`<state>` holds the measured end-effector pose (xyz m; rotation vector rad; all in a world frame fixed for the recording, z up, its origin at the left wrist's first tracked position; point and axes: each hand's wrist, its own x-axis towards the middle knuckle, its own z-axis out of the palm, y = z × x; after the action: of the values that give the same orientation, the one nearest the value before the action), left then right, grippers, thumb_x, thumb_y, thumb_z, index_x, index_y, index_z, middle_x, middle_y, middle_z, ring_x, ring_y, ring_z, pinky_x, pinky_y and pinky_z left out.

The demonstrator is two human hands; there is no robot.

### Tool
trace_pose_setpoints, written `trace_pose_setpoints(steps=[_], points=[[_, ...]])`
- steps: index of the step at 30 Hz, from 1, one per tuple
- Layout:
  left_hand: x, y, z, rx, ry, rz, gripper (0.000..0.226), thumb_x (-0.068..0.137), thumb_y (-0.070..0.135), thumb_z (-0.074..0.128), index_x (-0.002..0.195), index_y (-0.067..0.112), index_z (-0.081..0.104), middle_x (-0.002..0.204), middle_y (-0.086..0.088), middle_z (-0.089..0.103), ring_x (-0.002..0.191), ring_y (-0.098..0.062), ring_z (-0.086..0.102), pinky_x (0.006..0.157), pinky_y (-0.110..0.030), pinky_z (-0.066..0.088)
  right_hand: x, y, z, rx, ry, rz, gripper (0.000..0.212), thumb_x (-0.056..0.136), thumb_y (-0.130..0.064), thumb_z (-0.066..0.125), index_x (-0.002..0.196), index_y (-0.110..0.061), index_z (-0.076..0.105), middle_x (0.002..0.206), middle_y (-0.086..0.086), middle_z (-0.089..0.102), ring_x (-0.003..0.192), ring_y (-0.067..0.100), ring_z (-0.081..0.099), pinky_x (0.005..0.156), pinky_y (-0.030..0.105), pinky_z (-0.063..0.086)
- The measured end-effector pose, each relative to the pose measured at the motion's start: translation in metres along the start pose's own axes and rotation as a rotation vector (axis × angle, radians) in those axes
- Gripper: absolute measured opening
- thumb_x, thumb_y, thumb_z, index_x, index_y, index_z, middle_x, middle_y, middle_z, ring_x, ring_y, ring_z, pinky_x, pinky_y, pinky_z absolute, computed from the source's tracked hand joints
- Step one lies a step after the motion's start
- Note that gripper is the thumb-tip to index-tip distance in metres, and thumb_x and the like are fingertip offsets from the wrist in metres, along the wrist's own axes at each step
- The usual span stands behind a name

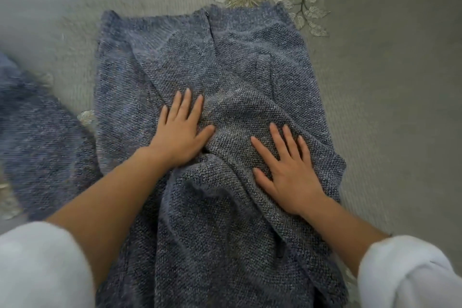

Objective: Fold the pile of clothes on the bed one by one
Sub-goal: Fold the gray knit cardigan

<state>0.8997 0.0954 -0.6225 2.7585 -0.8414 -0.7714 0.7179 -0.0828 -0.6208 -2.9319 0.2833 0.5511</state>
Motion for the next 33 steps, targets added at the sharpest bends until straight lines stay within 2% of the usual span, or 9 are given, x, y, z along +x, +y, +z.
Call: trace_pose_setpoints(steps=[4,6,11,14,18,23,26,28,33], points=[[-0.026,0.011,0.004,-0.178,-0.026,0.015,0.068,0.096,0.058,0.023,0.153,0.028,0.000,0.159,0.005,-0.014,0.143,-0.013,-0.022,0.114,-0.038,-0.013,0.008,-0.024,-0.019,0.193,0.095,0.113,0.057,0.090,-0.050,0.036,0.141,-0.027,0.032,0.154,0.008,0.015,0.141,0.023,0.006,0.113,0.049,0.005],[-0.052,0.007,0.002,-0.238,0.039,0.068,0.060,0.098,0.054,0.022,0.152,0.033,0.008,0.159,0.008,-0.010,0.141,-0.009,-0.024,0.112,-0.035,-0.016,0.014,-0.044,-0.031,0.315,0.195,0.127,0.047,0.091,-0.042,0.045,0.132,-0.021,0.043,0.145,0.007,0.029,0.134,0.019,0.015,0.110,0.047,0.011],[-0.120,-0.066,-0.013,-0.333,0.558,-0.200,0.047,0.101,0.028,0.040,0.146,0.019,0.035,0.158,-0.003,0.019,0.147,-0.021,-0.001,0.116,-0.033,-0.001,0.026,-0.118,-0.055,0.456,0.337,-0.113,0.045,0.091,-0.043,0.039,0.127,-0.018,0.048,0.139,0.004,0.037,0.131,0.015,0.020,0.106,0.038,0.012],[-0.154,-0.121,-0.009,-0.509,0.638,-0.618,0.045,0.098,0.020,0.045,0.141,0.010,0.040,0.153,-0.015,0.028,0.144,-0.032,0.016,0.117,-0.039,0.010,0.022,-0.162,-0.044,0.317,0.258,-0.316,0.051,0.092,-0.045,0.039,0.135,-0.019,0.043,0.147,0.009,0.032,0.136,0.020,0.015,0.107,0.041,0.008],[-0.193,-0.159,0.020,-0.884,0.534,-1.102,0.050,0.092,0.032,0.052,0.135,0.007,0.046,0.138,-0.022,0.045,0.127,-0.036,0.041,0.108,-0.047,0.032,0.011,-0.180,0.002,-0.012,-0.142,-0.396,0.065,0.094,-0.063,0.023,0.150,-0.040,-0.002,0.160,0.000,-0.016,0.144,0.027,-0.020,0.113,0.054,-0.009],[-0.207,-0.145,0.033,-1.327,0.576,-1.042,0.068,0.083,0.035,0.070,0.138,0.009,0.039,0.122,-0.001,0.054,0.108,-0.022,0.057,0.091,-0.037,0.046,0.018,-0.182,0.019,-0.132,-0.158,-0.380,0.077,0.082,-0.072,0.003,0.150,-0.038,-0.004,0.156,-0.005,-0.028,0.141,0.026,-0.031,0.110,0.053,-0.019],[-0.216,-0.143,0.028,-1.390,0.648,-0.962,0.014,0.086,0.030,0.067,0.094,0.018,0.066,0.091,0.001,0.070,0.082,-0.019,0.067,0.069,-0.030,0.052,0.019,-0.179,0.016,-0.125,-0.190,-0.376,0.076,0.082,-0.073,0.004,0.150,-0.038,0.000,0.157,-0.007,-0.026,0.141,0.023,-0.030,0.112,0.051,-0.017],[-0.230,-0.151,0.025,-1.368,0.820,-0.959,0.014,0.090,0.031,0.060,0.086,0.019,0.066,0.087,-0.001,0.070,0.083,-0.020,0.067,0.074,-0.033,0.052,0.017,-0.179,0.014,-0.123,-0.183,-0.368,0.069,0.089,-0.070,0.013,0.150,-0.042,-0.004,0.157,-0.008,-0.024,0.142,0.022,-0.029,0.113,0.051,-0.015],[-0.290,-0.176,0.047,-1.108,1.127,-1.210,0.033,0.093,0.032,0.051,0.120,0.014,0.060,0.119,-0.010,0.062,0.107,-0.021,0.058,0.095,-0.036,0.046,0.013,-0.188,0.009,-0.142,-0.182,-0.332,0.063,0.093,-0.064,0.021,0.146,-0.050,-0.011,0.159,-0.005,-0.019,0.144,0.025,-0.024,0.114,0.053,-0.014]])
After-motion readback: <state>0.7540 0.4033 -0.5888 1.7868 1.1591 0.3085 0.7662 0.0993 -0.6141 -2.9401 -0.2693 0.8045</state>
